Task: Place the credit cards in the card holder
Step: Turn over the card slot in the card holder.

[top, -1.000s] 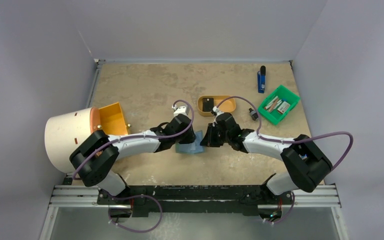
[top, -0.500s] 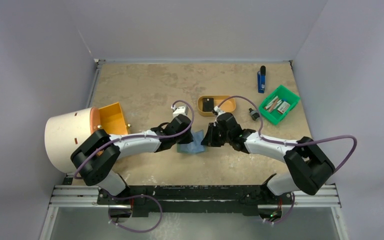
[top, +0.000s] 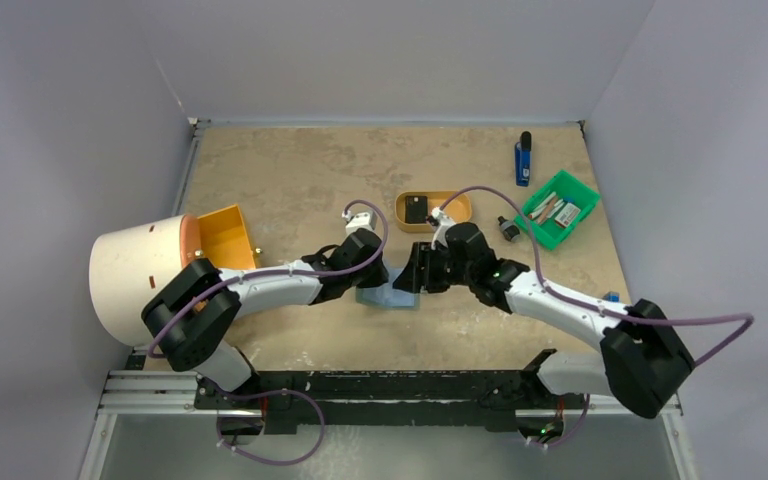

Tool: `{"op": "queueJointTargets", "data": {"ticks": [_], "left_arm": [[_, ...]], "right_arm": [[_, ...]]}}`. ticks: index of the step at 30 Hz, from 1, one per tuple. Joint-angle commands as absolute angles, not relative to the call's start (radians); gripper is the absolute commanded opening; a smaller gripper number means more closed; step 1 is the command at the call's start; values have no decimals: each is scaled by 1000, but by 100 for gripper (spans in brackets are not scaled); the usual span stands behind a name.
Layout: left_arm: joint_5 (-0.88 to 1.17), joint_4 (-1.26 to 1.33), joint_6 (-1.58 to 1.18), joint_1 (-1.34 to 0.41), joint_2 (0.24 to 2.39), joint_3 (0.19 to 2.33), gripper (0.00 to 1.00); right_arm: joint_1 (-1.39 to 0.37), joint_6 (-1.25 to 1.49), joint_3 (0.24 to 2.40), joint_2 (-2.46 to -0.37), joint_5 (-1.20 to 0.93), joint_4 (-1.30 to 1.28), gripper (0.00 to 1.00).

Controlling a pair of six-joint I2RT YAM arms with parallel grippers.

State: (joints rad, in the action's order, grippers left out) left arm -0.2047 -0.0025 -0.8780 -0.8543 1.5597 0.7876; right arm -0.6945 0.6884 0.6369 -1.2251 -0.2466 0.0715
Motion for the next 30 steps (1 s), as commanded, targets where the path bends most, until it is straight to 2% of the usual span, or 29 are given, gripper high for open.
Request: {"op": "queueJointTargets", "data": {"ticks": [1, 7, 16, 19, 27, 30], "left_arm": [[-178, 86, -929, -859, 1563, 802, 0], [-157, 119, -959, -859, 1572, 785, 0], [-166, 134, -971, -859, 1565, 767, 0], [-162, 139, -973, -860, 1566, 763, 0], [-159, 133, -969, -860, 1560, 765, 0], [-164, 123, -963, -859, 1552, 769, 0]], "right_arm": [[-698, 715, 681, -1314, -403, 147, 54], [-698, 756, 712, -1437, -446, 204, 52], [-686, 788, 699, -1499, -407, 246, 46], [-684, 796, 696, -1505, -399, 262, 39], [-683, 793, 701, -1508, -375, 264, 9], [-681, 790, 702, -1511, -374, 264, 0]]}}
